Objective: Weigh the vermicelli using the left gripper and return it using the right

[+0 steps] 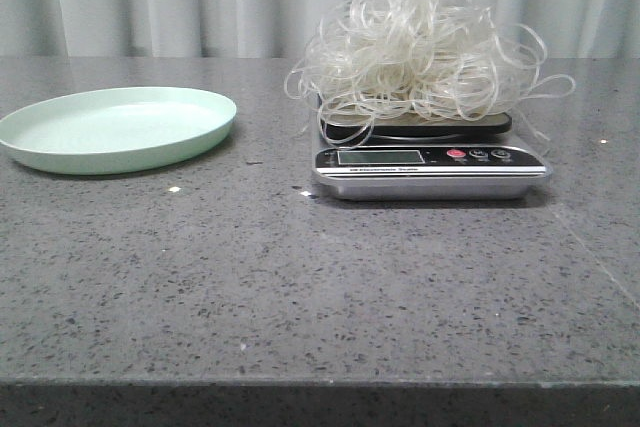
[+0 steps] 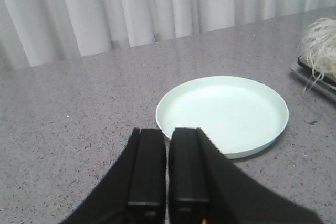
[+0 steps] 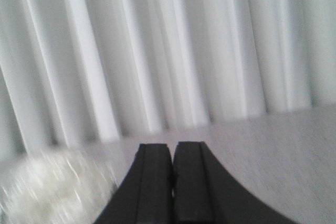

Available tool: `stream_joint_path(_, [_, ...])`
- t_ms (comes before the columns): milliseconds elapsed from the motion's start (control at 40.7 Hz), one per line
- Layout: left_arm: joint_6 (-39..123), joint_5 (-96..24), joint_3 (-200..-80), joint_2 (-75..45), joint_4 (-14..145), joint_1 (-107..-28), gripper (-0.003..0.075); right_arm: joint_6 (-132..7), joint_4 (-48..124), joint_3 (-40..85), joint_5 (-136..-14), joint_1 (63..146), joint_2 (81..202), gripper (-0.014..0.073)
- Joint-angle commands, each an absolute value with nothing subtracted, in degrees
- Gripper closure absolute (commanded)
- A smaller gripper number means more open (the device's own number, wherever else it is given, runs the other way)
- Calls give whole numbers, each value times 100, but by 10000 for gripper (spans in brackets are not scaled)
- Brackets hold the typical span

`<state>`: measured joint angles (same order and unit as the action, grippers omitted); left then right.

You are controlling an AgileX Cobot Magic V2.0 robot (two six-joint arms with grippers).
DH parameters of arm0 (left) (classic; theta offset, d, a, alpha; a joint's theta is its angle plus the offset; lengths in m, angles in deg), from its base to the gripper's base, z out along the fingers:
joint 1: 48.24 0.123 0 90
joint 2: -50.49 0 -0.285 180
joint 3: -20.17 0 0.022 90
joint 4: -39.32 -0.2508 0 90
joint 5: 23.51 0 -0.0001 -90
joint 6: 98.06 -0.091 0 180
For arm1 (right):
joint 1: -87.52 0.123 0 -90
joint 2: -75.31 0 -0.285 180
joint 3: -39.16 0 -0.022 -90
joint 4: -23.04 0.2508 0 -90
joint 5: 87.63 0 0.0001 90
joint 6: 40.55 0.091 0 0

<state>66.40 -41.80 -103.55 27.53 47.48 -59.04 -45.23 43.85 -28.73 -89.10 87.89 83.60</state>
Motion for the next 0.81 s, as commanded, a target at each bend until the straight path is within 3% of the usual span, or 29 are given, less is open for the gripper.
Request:
stream_joint_path(0, [6709,-3622,-10524,2704,4772,-5892,584,-4541,4753,-2074,-9132,8775,8843,442])
stream_joint_path(319, [6709,-3609,-10524,2704,4772,-5892,584,-4578,4808,712,-6917,8775,11335,442])
stream_joint_path(614, [6709,-3599,-10524,2704,4772,-5892,584,-5788,5165,2800,-4772,8797,13502,439])
stream_joint_path(688, [6709,-3599,-10524,2704,4772,-5892,584,-6111,5507,3146,-4564,8801,13926,402])
stream_joint_path(786, [6709,-3599,-10524,2704,4772,-5892,584,-6515,6053,3551,-4246,8801,14441,272])
